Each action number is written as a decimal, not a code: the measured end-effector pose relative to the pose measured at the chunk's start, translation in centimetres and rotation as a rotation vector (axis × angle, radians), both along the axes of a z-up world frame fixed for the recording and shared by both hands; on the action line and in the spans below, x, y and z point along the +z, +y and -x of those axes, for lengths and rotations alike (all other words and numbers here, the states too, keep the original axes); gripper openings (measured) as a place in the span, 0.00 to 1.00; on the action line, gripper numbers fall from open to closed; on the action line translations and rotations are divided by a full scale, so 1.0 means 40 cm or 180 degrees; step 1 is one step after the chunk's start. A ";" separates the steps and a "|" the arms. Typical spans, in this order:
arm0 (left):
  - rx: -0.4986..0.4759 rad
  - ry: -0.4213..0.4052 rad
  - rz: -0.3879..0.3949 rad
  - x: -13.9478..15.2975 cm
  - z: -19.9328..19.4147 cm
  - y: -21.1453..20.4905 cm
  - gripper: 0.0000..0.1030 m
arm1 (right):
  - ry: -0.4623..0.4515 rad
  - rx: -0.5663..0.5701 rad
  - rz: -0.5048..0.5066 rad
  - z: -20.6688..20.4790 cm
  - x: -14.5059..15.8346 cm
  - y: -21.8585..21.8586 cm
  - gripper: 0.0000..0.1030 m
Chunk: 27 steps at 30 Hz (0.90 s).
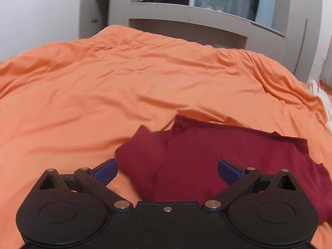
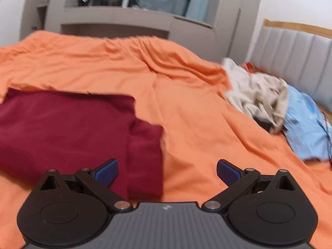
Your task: Fold small clothes
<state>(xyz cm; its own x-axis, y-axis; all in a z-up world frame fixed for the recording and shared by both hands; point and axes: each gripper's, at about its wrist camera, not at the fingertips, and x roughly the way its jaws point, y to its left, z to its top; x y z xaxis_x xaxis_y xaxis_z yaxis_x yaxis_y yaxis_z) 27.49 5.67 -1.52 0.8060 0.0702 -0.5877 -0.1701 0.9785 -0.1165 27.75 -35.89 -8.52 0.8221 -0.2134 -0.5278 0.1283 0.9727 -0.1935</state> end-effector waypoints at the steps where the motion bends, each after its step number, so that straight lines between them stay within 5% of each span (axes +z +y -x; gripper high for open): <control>1: 0.0015 -0.0011 0.0041 0.000 0.016 0.006 0.99 | 0.0048 -0.0032 0.0017 0.000 -0.008 0.000 1.00; 9: 0.0076 0.0120 0.0230 -0.041 0.101 0.040 0.99 | 0.0118 -0.0067 0.0227 0.003 -0.030 0.018 1.00; 27: -0.0085 0.0089 0.0567 -0.064 0.097 0.043 0.99 | 0.0082 -0.0048 0.0351 0.006 -0.035 0.024 1.00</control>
